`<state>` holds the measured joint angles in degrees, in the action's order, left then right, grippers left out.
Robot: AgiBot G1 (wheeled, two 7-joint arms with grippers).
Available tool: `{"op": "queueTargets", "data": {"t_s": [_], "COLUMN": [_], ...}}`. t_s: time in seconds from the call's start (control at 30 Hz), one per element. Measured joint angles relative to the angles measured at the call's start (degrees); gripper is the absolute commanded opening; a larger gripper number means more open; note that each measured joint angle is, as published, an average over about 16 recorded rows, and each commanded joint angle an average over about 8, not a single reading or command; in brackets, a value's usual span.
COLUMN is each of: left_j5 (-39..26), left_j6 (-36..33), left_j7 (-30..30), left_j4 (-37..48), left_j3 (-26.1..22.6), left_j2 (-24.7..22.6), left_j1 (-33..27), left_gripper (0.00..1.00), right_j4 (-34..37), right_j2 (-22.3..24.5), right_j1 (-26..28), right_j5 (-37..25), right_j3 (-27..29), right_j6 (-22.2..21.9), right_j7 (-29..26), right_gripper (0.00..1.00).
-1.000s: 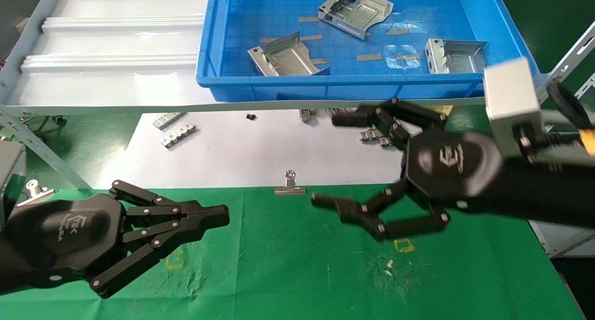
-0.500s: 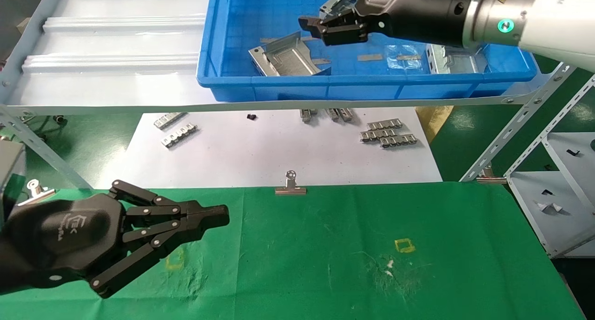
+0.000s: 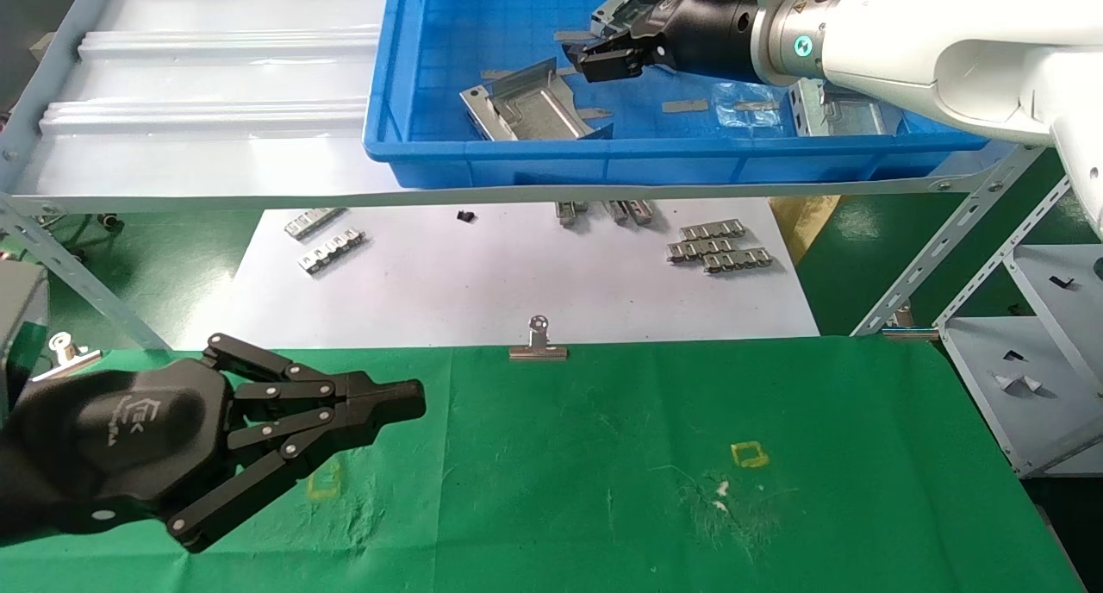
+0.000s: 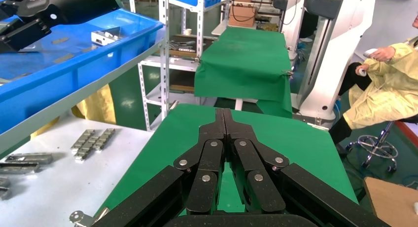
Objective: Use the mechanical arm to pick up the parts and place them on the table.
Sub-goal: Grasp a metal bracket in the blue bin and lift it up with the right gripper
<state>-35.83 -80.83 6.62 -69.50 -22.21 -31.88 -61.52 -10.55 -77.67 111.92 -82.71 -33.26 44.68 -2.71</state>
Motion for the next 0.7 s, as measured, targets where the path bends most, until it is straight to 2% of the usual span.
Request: {"op": "queueTargets", "data": {"t_s": [0.23, 0.7], "left_j5": [0.0, 0.0], "left_j6": [0.0, 0.0], "left_j7": [0.0, 0.0], "left_j4": [0.0, 0.0], "left_j3": [0.0, 0.0], "left_j2": [0.0, 0.0], "left_j1": [0.0, 0.0], "left_gripper": [0.00, 0.00], "right_j4": [0.4, -0.4], "right_j2": [-0.6, -0.4], "right_j1": [-0.5, -0.8], "right_j5": [0.7, 2.1], "right_j3": [-2.1, -6.6], "right_j6": [-2.3, -2.8], "right_j7": [-2.9, -8.2], "right_gripper": [0.00, 0.00]}}
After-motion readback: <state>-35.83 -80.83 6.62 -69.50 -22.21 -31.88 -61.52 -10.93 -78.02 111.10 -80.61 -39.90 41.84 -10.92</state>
